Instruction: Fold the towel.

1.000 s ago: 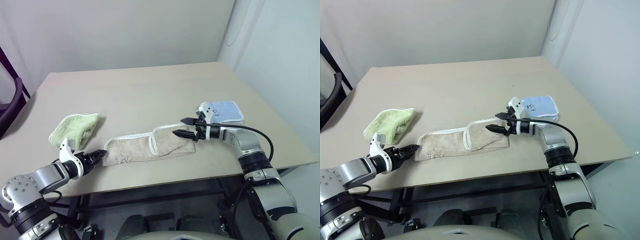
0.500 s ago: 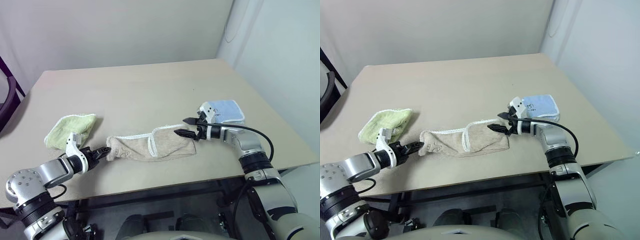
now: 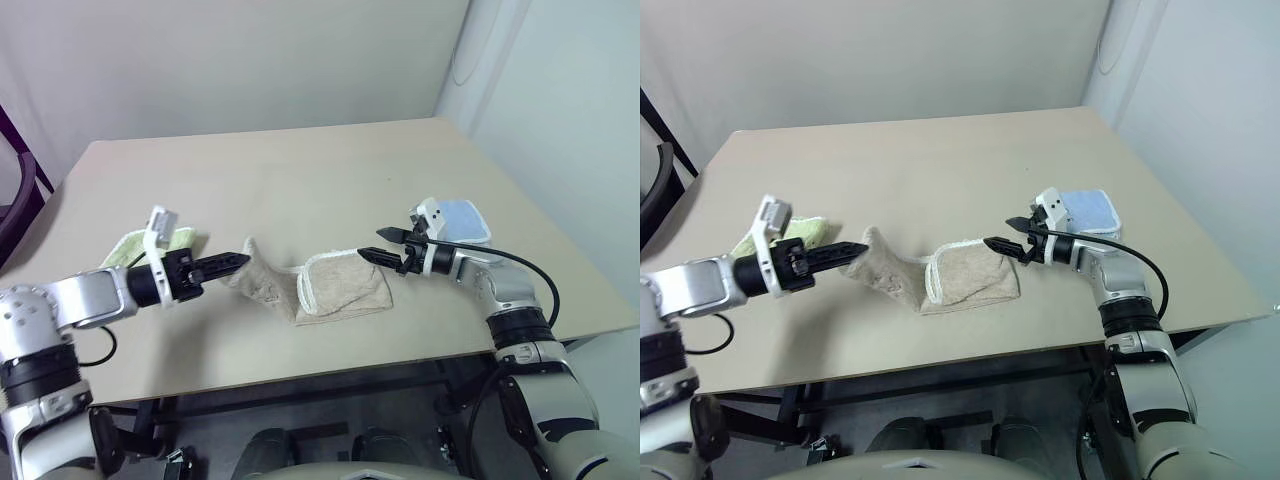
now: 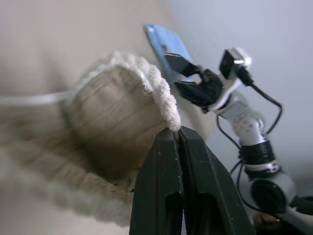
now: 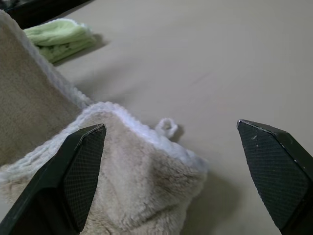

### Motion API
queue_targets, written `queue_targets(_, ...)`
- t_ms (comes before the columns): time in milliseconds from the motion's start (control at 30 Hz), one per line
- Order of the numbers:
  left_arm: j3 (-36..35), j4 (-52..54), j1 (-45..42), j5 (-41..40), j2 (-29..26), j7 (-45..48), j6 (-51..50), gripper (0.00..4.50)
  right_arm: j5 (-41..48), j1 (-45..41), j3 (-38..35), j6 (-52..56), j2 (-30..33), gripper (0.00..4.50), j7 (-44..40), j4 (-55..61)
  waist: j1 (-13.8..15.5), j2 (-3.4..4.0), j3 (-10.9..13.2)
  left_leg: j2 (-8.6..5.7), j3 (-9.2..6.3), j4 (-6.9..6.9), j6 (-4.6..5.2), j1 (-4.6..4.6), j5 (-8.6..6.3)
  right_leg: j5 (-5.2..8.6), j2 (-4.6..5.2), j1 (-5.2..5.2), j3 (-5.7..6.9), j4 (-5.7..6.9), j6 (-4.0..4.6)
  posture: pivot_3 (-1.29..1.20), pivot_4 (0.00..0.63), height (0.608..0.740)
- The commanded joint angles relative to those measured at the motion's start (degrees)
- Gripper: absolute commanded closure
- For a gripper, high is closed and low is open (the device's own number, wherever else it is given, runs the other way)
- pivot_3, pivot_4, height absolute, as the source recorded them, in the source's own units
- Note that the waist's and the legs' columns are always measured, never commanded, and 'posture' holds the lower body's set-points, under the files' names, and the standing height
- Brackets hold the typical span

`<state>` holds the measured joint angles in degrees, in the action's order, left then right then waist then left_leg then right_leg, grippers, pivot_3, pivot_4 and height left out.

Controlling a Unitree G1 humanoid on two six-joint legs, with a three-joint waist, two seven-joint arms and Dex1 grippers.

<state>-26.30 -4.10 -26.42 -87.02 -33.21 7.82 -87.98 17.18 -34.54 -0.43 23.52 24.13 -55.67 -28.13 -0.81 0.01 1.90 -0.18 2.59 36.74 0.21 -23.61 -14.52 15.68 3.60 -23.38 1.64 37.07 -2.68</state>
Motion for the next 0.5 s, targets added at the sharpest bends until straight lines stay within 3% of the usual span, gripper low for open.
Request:
queue_targets(33, 4.53, -3.36, -4.42, 2.72, 2.43, 1.63, 2.21, 4.45, 0.49, -0.63, -2.32, -0.50, 0.50, 0.00, 2.74, 2.06, -0.10, 0.00, 0.00, 0.00, 0.01, 0.00, 0.00, -0.05, 0.00, 0.00, 0.00, -0.03, 0.00, 0.00, 0.00, 0.00, 0.000, 0.740)
queue_targets(233, 14.14, -12.01, -14.05, 13.33, 9.61, 5.31, 3.95, 4.45, 0.90, 0.41, -4.38, -0.08, 1.09, 0.00, 6.25, 2.94, -0.04, -0.01, 0.01, 0.00, 0.02, 0.08, 0.04, -0.06, 0.05, -0.01, -0.04, -0.01, 0.00, 0.04, -0.01, 0.00, 0.000, 0.740)
queue_targets(500, 26.63, -21.39, -23.94, 28.25, 16.51, 18.30, 9.14, 4.45, 1.37, 4.92, -6.27, 1.11, 1.17, 0.00, 9.57, 7.43, 0.01, -0.03, 0.03, 0.00, 0.03, 0.16, 0.18, -0.09, 0.12, 0.00, -0.07, 0.00, 0.00, 0.04, -0.02, 0.00, 0.000, 0.740)
